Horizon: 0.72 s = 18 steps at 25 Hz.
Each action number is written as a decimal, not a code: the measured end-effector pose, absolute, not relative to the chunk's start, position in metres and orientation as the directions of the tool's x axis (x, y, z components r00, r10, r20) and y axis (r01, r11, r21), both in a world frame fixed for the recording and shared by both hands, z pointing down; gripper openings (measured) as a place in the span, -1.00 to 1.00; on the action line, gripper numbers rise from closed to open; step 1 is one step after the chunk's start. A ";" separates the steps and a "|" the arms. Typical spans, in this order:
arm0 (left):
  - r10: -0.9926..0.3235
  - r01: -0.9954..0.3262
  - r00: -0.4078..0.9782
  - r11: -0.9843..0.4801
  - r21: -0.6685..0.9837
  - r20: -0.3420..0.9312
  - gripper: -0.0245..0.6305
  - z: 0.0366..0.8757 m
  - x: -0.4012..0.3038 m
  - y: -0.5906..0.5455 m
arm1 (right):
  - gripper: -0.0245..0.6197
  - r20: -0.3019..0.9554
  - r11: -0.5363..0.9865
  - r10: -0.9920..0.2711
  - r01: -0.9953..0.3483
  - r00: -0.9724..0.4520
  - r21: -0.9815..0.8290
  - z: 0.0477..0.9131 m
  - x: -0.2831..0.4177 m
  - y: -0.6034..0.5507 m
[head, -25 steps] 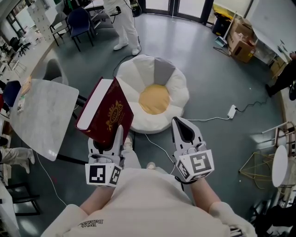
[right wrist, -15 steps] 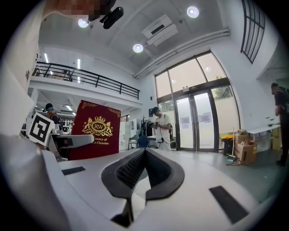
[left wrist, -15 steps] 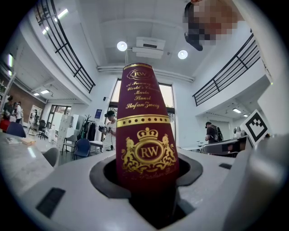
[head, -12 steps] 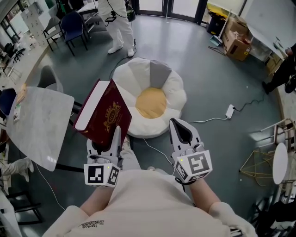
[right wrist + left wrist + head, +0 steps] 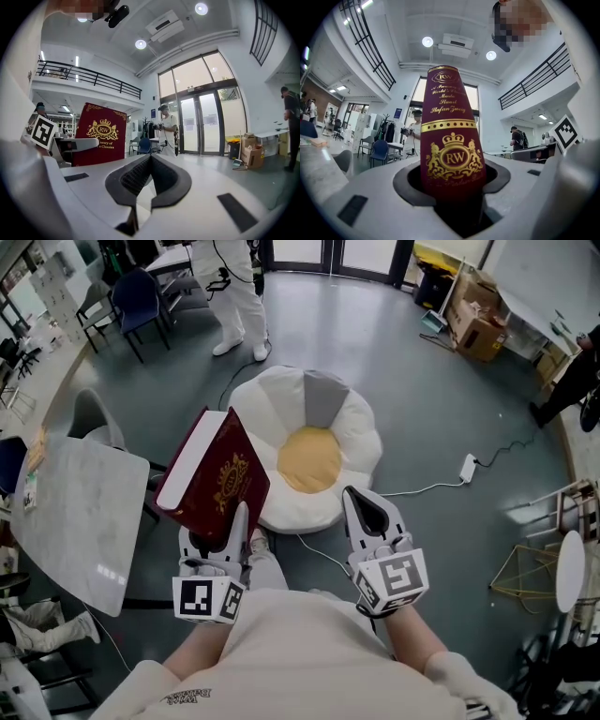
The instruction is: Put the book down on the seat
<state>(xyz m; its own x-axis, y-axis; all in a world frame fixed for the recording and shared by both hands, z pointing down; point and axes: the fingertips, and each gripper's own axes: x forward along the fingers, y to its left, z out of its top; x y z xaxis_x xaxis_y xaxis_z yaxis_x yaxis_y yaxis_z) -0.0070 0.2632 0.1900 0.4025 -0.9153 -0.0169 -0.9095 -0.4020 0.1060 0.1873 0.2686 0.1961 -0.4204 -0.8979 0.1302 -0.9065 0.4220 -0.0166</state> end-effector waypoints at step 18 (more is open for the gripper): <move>-0.876 -0.872 0.481 -0.473 0.131 0.042 -0.19 0.193 -0.081 0.058 | -0.93 0.207 0.339 -0.922 -0.941 -0.327 0.022 0.186 0.121 0.077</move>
